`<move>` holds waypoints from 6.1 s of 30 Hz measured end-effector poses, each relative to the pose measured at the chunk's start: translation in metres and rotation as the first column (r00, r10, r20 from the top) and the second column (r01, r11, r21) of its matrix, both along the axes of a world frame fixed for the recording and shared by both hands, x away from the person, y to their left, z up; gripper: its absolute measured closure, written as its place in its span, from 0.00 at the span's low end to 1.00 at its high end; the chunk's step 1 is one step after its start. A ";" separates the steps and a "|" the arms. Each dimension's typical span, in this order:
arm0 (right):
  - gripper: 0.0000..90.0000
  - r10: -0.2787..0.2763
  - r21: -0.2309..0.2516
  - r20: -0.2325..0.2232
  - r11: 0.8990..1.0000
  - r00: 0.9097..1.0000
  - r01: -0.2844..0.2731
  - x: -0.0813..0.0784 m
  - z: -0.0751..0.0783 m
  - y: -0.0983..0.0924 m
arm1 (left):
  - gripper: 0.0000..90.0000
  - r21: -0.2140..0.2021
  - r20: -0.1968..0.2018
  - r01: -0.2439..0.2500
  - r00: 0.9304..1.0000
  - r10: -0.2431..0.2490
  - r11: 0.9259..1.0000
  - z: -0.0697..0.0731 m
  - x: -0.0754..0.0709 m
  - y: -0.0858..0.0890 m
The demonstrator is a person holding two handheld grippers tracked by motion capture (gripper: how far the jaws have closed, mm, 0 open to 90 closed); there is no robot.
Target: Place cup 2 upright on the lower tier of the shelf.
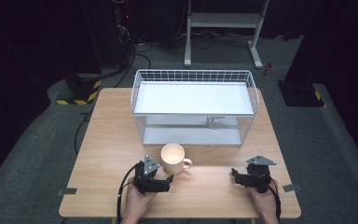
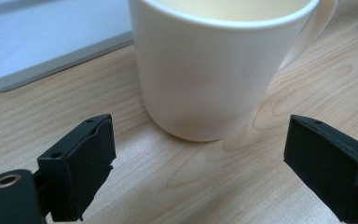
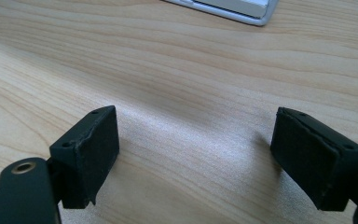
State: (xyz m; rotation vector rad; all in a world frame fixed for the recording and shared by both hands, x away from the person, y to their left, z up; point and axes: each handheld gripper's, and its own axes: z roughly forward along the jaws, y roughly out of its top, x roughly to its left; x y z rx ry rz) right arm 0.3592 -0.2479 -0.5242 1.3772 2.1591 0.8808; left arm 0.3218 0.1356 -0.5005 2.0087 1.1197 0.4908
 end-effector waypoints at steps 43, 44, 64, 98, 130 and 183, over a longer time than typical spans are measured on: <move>0.17 -0.004 0.003 0.000 1.000 1.000 0.004 0.000 0.000 0.000 | 0.01 -0.023 0.028 -0.015 0.999 0.016 1.000 0.003 0.035 -0.028; 0.17 -0.004 0.003 0.000 1.000 1.000 0.004 0.000 0.000 -0.001 | 0.01 -0.019 0.031 -0.016 0.999 0.016 1.000 0.002 0.036 -0.029; 0.17 -0.005 0.002 0.002 1.000 1.000 0.005 0.000 0.000 -0.001 | 0.07 -0.022 0.013 -0.026 1.000 0.026 0.999 -0.006 0.044 -0.035; 0.17 -0.005 0.002 0.001 1.000 1.000 0.005 0.000 0.000 -0.001 | 0.09 0.011 0.035 -0.056 0.998 0.056 0.998 0.003 0.046 -0.032; 0.17 -0.004 0.002 0.002 1.000 1.000 0.004 0.000 0.000 -0.001 | 0.09 0.034 0.061 -0.121 0.991 0.118 0.992 0.026 0.087 -0.033; 0.18 -0.004 0.002 0.002 1.000 1.000 0.004 0.000 0.000 -0.001 | 0.09 -0.007 0.122 -0.170 0.978 0.170 0.985 0.013 0.132 -0.035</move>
